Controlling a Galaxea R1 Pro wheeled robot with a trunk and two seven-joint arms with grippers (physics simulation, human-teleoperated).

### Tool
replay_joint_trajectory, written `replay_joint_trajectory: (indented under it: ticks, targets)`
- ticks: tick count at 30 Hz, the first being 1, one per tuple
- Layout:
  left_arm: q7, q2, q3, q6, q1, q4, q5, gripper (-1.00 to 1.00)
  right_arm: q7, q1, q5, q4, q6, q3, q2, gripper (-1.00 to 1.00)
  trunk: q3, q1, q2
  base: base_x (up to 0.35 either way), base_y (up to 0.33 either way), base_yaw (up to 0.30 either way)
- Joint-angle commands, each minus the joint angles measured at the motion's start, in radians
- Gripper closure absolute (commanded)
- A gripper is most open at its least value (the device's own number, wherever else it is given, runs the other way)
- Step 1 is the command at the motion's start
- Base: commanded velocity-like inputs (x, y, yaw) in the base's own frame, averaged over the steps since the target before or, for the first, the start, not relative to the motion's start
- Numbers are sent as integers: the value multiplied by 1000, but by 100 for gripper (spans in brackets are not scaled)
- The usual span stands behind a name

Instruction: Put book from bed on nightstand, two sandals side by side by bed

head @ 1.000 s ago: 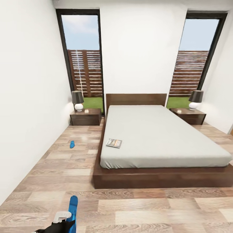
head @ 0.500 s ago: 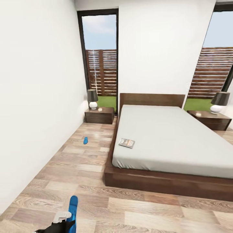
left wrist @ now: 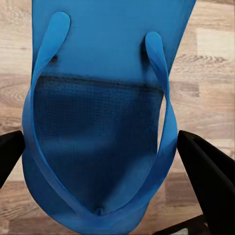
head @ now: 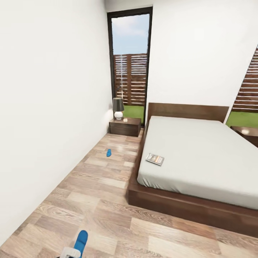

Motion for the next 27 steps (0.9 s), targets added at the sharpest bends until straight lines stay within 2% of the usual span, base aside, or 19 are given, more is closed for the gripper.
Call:
replay_joint_trajectory:
  ticks: [1,3,6,12,27]
  targets:
    - [3,0,12,-30,0,21,-22,100,5,0,-5,2,1,-2,0,-100,-1,0,-1,0,0,286]
    - [7,0,12,-59,1,37,-31,100,5,0,-5,2,1,-2,0,-100,-2,0,-1,0,0,286]
    - [8,-2,12,-68,1,42,-31,100,6,0,-6,1,1,-2,0,-100,-4,0,-1,0,0,286]
    - [8,-21,13,-71,1,44,-26,100,6,0,-5,0,0,-2,0,-100,-6,0,-1,0,0,286]
    - [8,-23,18,-71,1,43,-22,100,6,0,-5,-1,0,-2,0,-100,-13,0,-1,0,0,286]
